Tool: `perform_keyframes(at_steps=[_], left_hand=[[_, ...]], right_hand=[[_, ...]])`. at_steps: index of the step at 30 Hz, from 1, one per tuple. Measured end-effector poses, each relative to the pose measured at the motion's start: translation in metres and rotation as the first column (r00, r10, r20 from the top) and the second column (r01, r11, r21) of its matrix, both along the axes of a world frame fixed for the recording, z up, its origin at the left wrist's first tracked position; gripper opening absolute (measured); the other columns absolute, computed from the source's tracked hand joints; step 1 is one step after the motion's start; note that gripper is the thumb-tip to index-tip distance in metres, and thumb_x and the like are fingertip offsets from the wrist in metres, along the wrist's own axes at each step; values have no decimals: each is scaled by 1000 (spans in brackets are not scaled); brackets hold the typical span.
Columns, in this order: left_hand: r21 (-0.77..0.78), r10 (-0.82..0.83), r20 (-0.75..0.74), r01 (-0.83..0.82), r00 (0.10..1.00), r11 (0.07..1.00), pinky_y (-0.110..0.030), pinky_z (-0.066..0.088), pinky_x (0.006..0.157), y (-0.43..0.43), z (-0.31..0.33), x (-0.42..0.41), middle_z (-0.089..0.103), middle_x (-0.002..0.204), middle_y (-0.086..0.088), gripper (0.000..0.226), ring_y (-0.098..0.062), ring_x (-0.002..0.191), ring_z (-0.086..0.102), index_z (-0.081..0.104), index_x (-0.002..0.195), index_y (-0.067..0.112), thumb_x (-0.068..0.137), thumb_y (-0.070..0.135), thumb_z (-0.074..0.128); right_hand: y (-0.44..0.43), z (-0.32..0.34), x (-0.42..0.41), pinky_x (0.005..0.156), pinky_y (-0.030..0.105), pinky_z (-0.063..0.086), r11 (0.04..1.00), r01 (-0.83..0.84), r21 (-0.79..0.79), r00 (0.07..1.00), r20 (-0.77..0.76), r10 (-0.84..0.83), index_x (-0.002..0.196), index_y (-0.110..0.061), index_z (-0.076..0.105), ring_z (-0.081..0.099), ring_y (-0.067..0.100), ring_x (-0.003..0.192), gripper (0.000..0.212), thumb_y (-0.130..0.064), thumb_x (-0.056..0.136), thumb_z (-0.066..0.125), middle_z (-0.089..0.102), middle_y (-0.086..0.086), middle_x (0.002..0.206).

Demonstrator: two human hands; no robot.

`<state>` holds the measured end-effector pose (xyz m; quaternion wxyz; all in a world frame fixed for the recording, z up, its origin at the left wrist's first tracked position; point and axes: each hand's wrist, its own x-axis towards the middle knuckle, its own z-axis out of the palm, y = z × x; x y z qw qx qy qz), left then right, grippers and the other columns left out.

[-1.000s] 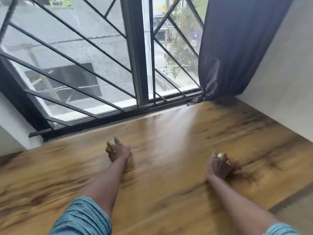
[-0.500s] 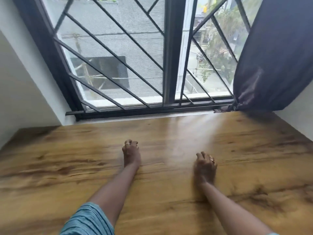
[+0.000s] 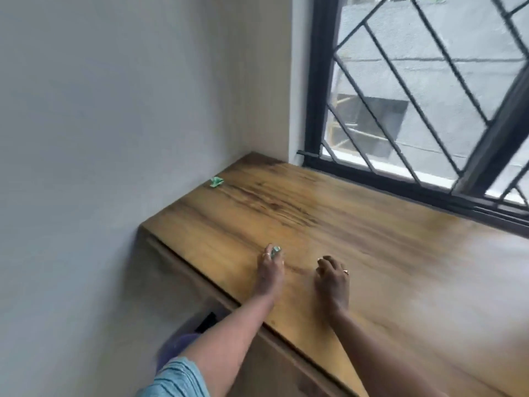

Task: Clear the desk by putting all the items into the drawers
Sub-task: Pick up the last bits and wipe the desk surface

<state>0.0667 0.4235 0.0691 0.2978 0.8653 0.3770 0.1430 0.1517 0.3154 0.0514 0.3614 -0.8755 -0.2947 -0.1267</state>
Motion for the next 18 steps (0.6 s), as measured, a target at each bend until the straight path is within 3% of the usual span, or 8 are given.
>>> perform_keyframes(at_steps=[2,3,4,8,11,14,16,18], left_hand=[[-244,124,29,-114,992,963,-37,51,95,4,13,-25,57,129,-20,40,-33,108,60,65,116,4,85,29,67],[-201,184,156,-151,970,968,-36,56,88,16,4,-38,61,123,-22,28,-36,102,64,70,108,5,80,7,73],[-133,178,160,-157,971,979,-34,55,89,25,-1,-53,59,125,-21,30,-36,105,63,70,108,6,79,-2,69],[46,215,133,-223,968,974,-22,31,109,50,-3,-113,40,145,-16,34,-27,133,42,58,128,9,96,5,46],[-28,299,159,-298,941,954,-23,31,109,83,-19,-153,48,139,-15,31,-26,129,48,60,124,9,94,10,53],[-73,363,156,-356,919,932,-32,40,108,108,-45,-191,50,136,-10,38,-24,126,49,57,126,13,95,25,40],[-83,369,146,-360,918,929,-34,51,93,123,-67,-215,61,118,-11,41,-23,106,60,63,114,12,90,30,34],[-90,417,88,-410,905,908,-19,51,65,134,-81,-230,62,79,-9,24,-12,68,59,61,94,7,96,18,39]], right_hand=[[19,3,-22,69,40,53,993,-113,-16,990,-89,111,83,1,72,65,40,76,25,13,62,72,71,18,89],[31,5,-39,71,39,52,986,-166,-22,980,-113,162,86,0,72,64,39,78,24,11,65,71,71,16,92],[46,9,-55,72,39,52,977,-209,-39,973,-110,203,89,0,71,64,38,81,23,9,68,70,71,15,95],[98,14,-106,73,41,52,917,-399,-14,916,-44,398,90,2,71,65,39,83,20,-10,75,64,70,16,99],[140,16,-149,83,34,47,863,-503,55,852,-135,505,98,0,70,63,32,95,36,-28,79,58,68,14,109],[181,2,-184,85,29,47,843,-533,77,820,-200,536,102,1,69,66,31,97,30,-19,83,58,68,15,108],[206,-19,-206,80,29,48,832,-552,53,802,-239,547,96,0,70,68,31,89,18,-8,80,65,70,15,99],[221,-43,-225,77,24,43,808,-590,-11,775,-290,562,93,-2,69,68,31,85,14,-7,82,64,69,13,95]])
